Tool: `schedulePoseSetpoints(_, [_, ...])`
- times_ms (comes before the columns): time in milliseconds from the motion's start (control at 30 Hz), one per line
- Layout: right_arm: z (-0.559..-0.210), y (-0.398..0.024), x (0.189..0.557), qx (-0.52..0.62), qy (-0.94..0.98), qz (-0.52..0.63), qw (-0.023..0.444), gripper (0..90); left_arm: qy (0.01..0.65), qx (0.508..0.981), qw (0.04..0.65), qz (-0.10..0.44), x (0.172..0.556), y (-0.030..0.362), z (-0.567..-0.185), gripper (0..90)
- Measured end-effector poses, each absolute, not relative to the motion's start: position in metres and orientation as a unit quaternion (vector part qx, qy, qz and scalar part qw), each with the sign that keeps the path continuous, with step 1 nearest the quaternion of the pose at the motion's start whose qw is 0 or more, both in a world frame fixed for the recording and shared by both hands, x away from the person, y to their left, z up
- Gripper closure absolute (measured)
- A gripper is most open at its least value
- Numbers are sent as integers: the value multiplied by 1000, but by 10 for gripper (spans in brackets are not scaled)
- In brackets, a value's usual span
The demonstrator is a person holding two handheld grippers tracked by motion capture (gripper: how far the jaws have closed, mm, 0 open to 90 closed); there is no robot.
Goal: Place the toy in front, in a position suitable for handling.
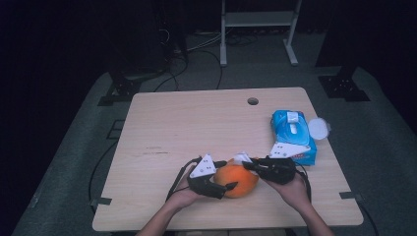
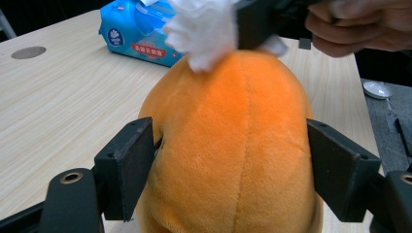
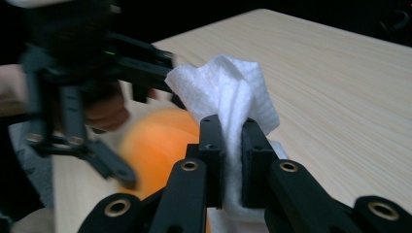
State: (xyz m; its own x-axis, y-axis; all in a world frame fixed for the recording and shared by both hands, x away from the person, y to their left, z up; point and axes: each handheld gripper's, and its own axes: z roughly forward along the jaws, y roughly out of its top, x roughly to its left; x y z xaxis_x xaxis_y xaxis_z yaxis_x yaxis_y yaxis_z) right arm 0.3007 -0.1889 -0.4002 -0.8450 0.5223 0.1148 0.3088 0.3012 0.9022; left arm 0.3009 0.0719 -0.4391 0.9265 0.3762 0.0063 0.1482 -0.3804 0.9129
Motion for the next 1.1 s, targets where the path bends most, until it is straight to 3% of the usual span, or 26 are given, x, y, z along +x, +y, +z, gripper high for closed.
schedulePoseSetpoints(267, [-395, -177, 295, 235, 803, 540, 94, 813, 174, 815, 544, 102, 302, 71, -441, 217])
schedulePoseSetpoints(533, [-406, -200, 309, 277, 791, 538, 93, 813, 146, 806, 564, 105, 308, 81, -436, 113])
schedulePoseSetpoints(800, [-409, -199, 311, 282, 788, 540, 88, 812, 134, 822, 549, 66, 313, 74, -459, 75])
schedulePoseSetpoints(833, [-409, -197, 311, 280, 790, 539, 88, 812, 132, 825, 545, 71, 311, 72, -459, 78])
schedulePoseSetpoints(1000, [-398, -191, 303, 273, 778, 559, 87, 815, 146, 815, 552, 93, 308, 76, -442, 288])
schedulePoseSetpoints(1100, [-387, -178, 293, 243, 782, 568, 89, 815, 144, 807, 564, 102, 303, 77, -429, 318])
